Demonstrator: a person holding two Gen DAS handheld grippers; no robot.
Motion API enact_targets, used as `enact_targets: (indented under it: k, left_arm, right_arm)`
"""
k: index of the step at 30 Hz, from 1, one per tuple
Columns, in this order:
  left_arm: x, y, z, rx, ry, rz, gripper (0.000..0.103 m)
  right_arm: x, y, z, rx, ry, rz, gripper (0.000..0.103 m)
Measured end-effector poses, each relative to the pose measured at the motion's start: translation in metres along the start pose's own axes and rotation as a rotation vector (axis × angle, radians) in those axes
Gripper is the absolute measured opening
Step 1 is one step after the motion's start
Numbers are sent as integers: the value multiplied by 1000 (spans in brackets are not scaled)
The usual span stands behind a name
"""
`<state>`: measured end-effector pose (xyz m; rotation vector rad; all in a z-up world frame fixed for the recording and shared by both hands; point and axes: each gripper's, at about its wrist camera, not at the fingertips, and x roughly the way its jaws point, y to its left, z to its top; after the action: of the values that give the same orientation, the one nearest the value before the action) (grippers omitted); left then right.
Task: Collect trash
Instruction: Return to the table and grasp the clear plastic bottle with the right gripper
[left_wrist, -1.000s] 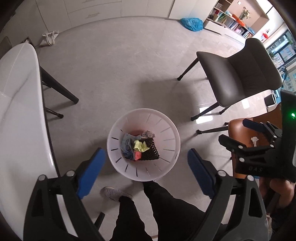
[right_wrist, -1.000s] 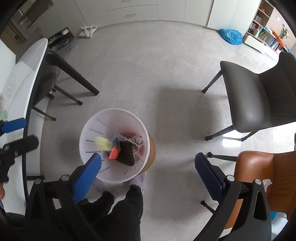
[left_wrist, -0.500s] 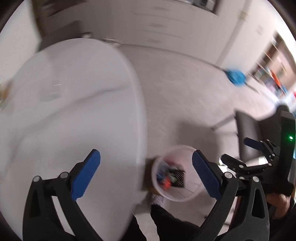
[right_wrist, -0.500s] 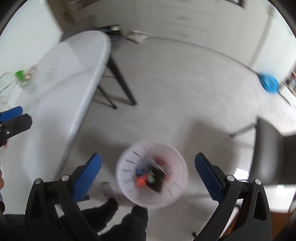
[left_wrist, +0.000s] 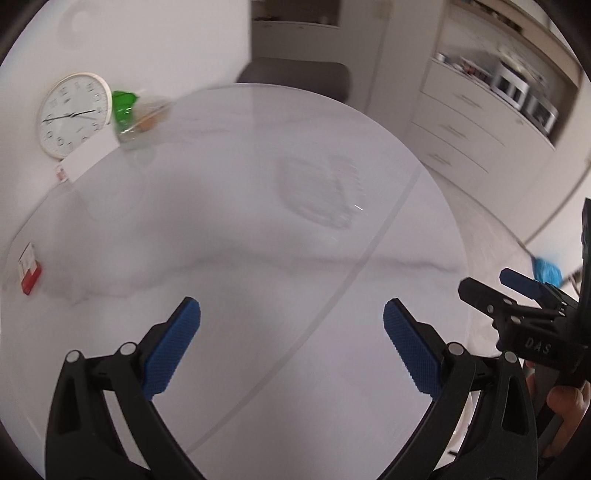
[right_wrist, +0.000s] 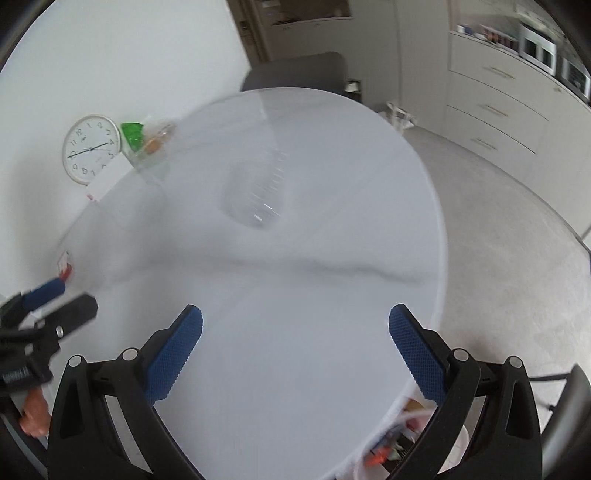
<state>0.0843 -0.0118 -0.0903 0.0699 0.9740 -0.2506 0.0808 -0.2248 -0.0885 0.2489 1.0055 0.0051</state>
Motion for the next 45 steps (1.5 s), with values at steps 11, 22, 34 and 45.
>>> enact_targets:
  k: [11,22,34,45]
  left_arm:
    - [40,52,40,-61,9,28,95]
    - [111,68,61,-65,81,23,95]
    - [149,80,75,-86,107,32,95]
    - [144,102,73,-151,102,43,95]
  right_arm:
    - [65,40,47,-49,54,-19,100]
    - [170,47,80,-21,163,-87,100]
    - [217,55,97,-52,187,-116,96]
    - [204,65,96,-78,179,-86,63]
